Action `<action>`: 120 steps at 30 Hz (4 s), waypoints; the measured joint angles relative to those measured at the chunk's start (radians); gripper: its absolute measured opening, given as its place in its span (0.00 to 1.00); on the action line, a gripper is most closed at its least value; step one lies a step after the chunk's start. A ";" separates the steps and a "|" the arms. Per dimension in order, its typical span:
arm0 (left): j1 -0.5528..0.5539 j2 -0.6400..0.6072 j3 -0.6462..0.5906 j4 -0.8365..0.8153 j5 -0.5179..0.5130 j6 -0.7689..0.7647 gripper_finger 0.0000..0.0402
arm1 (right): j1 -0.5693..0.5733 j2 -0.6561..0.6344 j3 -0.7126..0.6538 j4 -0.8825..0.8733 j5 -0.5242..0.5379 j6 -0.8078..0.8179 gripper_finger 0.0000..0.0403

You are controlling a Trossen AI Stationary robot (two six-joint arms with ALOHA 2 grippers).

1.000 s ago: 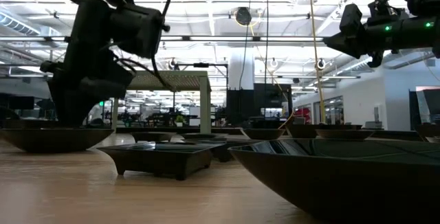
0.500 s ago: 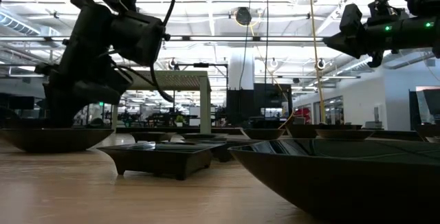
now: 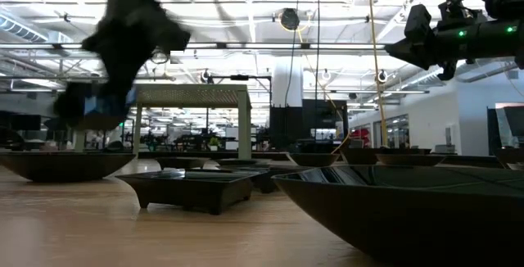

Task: Pick & Place Mini shaped plates
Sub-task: Put the left distorted square plate on the shelf, then put the square plate on the shelf

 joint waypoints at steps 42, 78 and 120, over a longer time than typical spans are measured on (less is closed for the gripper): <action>0.601 0.151 0.434 -0.232 -0.516 0.862 0.02 | 0.000 0.000 0.000 0.000 0.000 0.000 0.13; 0.620 0.167 0.433 -0.348 -0.453 0.897 0.10 | 0.000 0.000 0.000 0.000 0.000 0.000 0.13; 0.331 0.112 0.434 -0.260 -0.209 0.815 0.33 | 0.000 0.000 0.000 0.000 0.000 0.000 0.13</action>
